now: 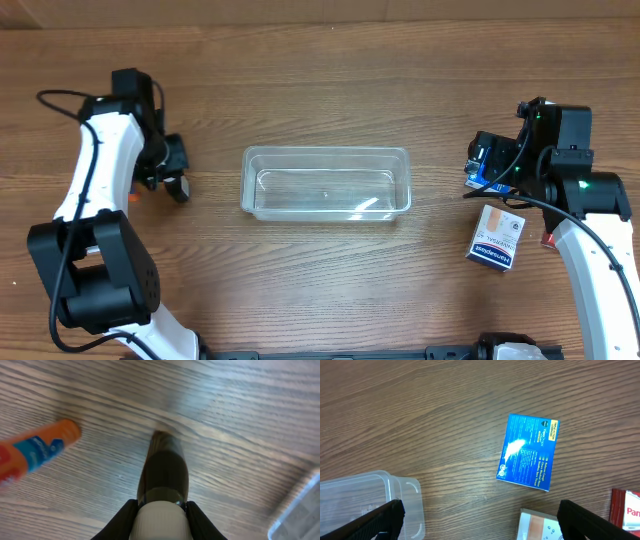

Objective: Pack container
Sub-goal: 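Carry the bottle into the container's left end and release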

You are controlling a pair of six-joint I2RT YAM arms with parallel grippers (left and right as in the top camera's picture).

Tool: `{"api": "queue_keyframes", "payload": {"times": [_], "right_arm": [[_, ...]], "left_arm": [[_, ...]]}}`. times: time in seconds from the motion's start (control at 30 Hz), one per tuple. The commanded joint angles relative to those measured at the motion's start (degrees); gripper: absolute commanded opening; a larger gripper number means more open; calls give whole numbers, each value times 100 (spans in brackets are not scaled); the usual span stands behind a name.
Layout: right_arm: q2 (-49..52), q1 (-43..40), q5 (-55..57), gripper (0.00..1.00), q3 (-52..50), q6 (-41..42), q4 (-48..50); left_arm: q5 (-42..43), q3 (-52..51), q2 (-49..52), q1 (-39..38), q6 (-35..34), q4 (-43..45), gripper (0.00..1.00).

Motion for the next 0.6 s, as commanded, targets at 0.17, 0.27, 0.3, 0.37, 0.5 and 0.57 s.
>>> {"api": "queue_keyframes", "payload": {"times": [0.17,0.27,0.3,0.37,0.5,0.57], "right_arm": [[15,-24,-9,100,125,35,35],[15,-24,-9,100,127,46,35],[15,-24,-9,100,125,52,35],[15,-24,-9,100,125,52,33],[15,-24,-11,100,125,55,31],[15,-24,-11,100,125,55,31]], "left_arm": [[55,638,-2114,-2076,-946,-492,4],[55,627,-2164,-2621,-1421,-590,4],[55,592,-2094,-2787,-1593,-588,4],[52,479,-1921,-2957,-1757,-525,4],[44,216,-1279,-2994,-1875,-236,4],[2,216,-984,-2968,-1716,-72,4]]}}
